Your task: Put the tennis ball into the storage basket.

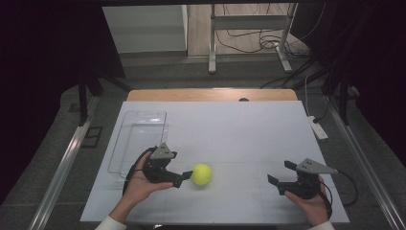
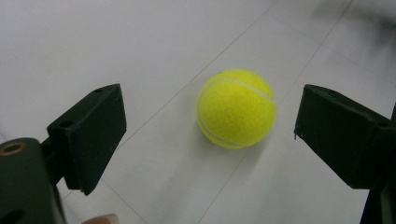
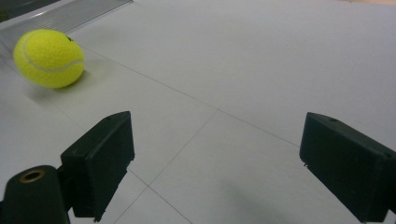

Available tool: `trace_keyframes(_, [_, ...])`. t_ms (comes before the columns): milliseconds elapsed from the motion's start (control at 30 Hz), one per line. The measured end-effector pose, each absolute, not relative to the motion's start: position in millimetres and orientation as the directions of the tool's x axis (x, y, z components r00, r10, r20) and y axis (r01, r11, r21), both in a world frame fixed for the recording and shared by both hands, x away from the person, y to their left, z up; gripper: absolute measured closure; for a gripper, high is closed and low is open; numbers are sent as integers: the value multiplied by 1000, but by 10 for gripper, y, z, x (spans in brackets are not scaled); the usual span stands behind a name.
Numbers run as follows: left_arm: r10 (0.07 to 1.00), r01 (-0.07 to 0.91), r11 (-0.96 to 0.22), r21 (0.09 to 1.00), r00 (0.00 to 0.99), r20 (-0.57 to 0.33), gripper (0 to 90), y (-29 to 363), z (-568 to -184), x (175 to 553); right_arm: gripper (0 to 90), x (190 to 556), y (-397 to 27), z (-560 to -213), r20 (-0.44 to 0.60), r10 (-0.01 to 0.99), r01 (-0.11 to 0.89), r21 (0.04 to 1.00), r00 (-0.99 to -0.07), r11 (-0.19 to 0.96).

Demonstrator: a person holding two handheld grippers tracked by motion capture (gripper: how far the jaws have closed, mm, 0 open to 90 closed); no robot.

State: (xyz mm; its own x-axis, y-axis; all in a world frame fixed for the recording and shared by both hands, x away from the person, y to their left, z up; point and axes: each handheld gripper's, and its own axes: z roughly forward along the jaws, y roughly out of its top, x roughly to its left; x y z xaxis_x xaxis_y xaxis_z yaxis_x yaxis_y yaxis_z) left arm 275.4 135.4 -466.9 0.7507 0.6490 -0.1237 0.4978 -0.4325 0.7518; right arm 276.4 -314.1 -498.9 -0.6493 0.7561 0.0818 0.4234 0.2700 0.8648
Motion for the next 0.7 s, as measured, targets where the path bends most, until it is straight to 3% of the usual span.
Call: trace_keyframes(700, [627,507,-467,724,767,-132,76,1178,-4665,2884,101,2764,-3139,-4991,79,757,423,864,-649,273])
